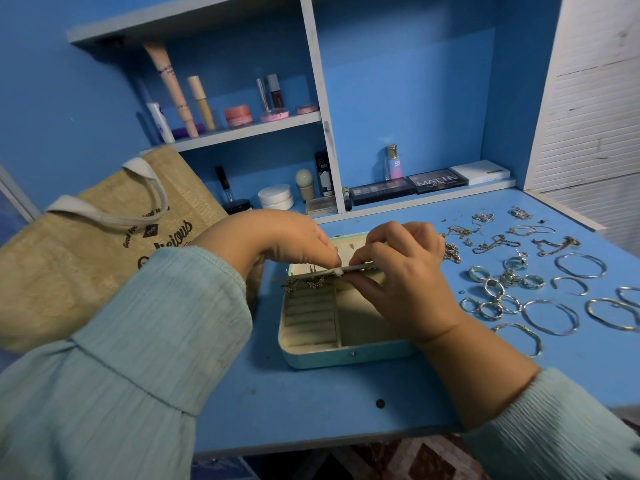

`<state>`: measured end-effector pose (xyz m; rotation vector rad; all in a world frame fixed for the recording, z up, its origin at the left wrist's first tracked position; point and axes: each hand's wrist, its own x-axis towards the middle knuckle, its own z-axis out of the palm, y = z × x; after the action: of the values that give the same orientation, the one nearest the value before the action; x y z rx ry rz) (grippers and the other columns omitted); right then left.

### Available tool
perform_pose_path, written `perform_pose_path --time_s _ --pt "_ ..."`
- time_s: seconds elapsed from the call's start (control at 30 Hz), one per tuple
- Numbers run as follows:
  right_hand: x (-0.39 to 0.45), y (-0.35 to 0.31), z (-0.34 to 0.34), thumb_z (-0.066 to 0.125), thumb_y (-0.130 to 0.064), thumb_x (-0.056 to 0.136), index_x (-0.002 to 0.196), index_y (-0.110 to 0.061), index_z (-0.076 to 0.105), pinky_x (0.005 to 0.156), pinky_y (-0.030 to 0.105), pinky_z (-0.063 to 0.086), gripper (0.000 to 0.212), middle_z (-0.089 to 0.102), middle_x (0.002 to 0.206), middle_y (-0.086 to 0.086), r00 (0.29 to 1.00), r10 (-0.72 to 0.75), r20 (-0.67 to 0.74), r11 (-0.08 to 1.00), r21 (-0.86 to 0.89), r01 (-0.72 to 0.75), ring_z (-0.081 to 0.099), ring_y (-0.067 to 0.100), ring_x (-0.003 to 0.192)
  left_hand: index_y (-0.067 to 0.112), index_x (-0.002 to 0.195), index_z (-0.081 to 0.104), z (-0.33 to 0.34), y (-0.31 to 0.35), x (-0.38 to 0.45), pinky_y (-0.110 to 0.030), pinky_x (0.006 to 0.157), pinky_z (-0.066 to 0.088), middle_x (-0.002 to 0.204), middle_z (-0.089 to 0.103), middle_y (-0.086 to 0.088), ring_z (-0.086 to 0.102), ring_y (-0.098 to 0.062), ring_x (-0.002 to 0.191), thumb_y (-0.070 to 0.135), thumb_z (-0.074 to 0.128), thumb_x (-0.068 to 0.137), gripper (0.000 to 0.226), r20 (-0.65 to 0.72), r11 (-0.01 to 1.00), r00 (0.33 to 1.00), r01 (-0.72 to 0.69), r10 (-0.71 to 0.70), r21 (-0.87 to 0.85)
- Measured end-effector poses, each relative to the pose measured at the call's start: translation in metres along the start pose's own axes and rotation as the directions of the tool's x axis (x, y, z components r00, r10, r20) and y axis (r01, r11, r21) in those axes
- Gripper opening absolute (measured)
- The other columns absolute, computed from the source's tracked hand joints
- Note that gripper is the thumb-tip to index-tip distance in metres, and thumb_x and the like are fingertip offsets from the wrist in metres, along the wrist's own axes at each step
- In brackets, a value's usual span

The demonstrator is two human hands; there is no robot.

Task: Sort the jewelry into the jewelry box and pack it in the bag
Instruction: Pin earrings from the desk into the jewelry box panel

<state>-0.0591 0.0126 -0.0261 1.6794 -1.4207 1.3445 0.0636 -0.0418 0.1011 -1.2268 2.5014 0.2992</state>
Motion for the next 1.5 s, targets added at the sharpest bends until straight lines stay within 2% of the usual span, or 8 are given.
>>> perform_pose_path --time_s 0.4,0.63,0.7,0.77,0.9,1.07,1.27,1.5 --pt "0.001 -0.002 -0.004 0.064 -0.04 0.071 0.07 -0.02 0.068 0.074 0.025 0.015 0.02 0.062 0.081 -0.003 1.0 -0.004 0.026 1.0 -0.007 0.004 0.038 0.018 0.086 0.034 0.107 0.063 0.003 0.0 0.001 -0.023 0.087 0.034 0.106 0.056 0.013 0.049 -0.008 0.102 0.039 0.051 0.091 0.02 -0.047 1.0 0.999 0.008 -0.009 -0.021" --pt "0.006 -0.004 -0.005 0.058 -0.042 0.073 0.072 -0.019 0.068 0.072 0.023 0.013 0.024 0.061 0.082 -0.002 0.997 0.038 0.062 0.999 -0.008 -0.038 0.037 0.018 0.085 0.039 0.09 0.059 0.014 -0.006 -0.003 -0.019 0.075 0.037 0.092 0.056 0.016 0.049 -0.004 0.091 0.043 0.053 0.091 0.008 -0.208 0.986 0.978 -0.01 -0.025 -0.165" --pt "0.008 -0.005 -0.006 0.057 -0.043 0.072 0.072 -0.02 0.067 0.072 0.023 0.012 0.025 0.06 0.082 -0.003 0.993 0.063 0.095 0.998 -0.004 -0.063 0.037 0.017 0.085 0.044 0.083 0.056 0.022 -0.008 -0.004 -0.022 0.083 0.04 0.094 0.058 0.017 0.051 -0.006 0.094 0.048 0.05 0.091 0.01 -0.279 0.978 0.959 -0.003 -0.057 -0.207" --pt "0.011 -0.006 -0.007 0.061 -0.044 0.07 0.072 -0.022 0.066 0.073 0.024 0.013 0.023 0.06 0.081 -0.005 0.987 0.094 0.13 0.995 0.004 -0.095 0.036 0.016 0.085 0.046 0.081 0.055 0.031 -0.01 -0.007 -0.038 0.102 0.034 0.101 0.061 0.019 0.052 -0.009 0.104 0.054 0.046 0.09 0.015 -0.393 0.974 0.912 0.026 -0.115 -0.225" --pt "0.016 -0.009 -0.011 0.071 -0.037 0.067 0.074 -0.023 0.065 0.071 0.034 0.024 0.017 0.059 0.084 -0.004 0.963 0.146 0.224 0.989 -0.057 -0.137 0.044 0.021 0.087 0.05 0.084 0.054 0.049 -0.009 -0.018 -0.048 0.11 0.011 0.103 0.057 0.022 0.045 -0.007 0.113 0.057 0.046 0.088 0.012 -0.595 0.988 0.797 0.014 -0.103 -0.152" --pt "0.025 -0.017 -0.028 0.067 -0.043 0.079 0.092 -0.029 0.066 0.079 0.029 0.016 0.019 0.052 0.106 -0.01 0.87 0.205 0.449 0.978 -0.125 -0.166 0.036 0.018 0.105 0.045 0.102 0.06 0.07 -0.001 -0.025 -0.047 0.111 0.007 0.108 0.055 0.02 0.042 -0.009 0.117 0.051 0.047 0.091 0.018 -0.689 0.998 0.722 0.048 -0.063 -0.041" --pt "0.026 -0.017 -0.054 0.056 -0.043 0.088 0.103 -0.033 0.064 0.087 0.03 0.021 0.02 0.048 0.116 -0.011 0.791 0.239 0.563 0.969 -0.188 -0.16 0.033 0.017 0.112 0.042 0.111 0.056 0.084 0.007 -0.029 -0.046 0.112 0.002 0.118 0.051 0.018 0.04 -0.01 0.12 0.043 0.043 0.095 0.021 -0.718 0.999 0.696 0.044 -0.03 0.0" --pt "0.01 -0.008 -0.075 0.06 -0.037 0.086 0.099 -0.028 0.068 0.089 0.029 0.03 0.018 0.052 0.11 -0.008 0.795 0.246 0.554 0.969 -0.159 -0.189 0.037 0.015 0.102 0.04 0.119 0.051 0.098 0.031 -0.027 -0.044 0.109 0.003 0.127 0.044 0.015 0.035 -0.013 0.124 0.036 0.038 0.096 0.027 -0.745 1.0 0.667 0.001 0.018 0.024"
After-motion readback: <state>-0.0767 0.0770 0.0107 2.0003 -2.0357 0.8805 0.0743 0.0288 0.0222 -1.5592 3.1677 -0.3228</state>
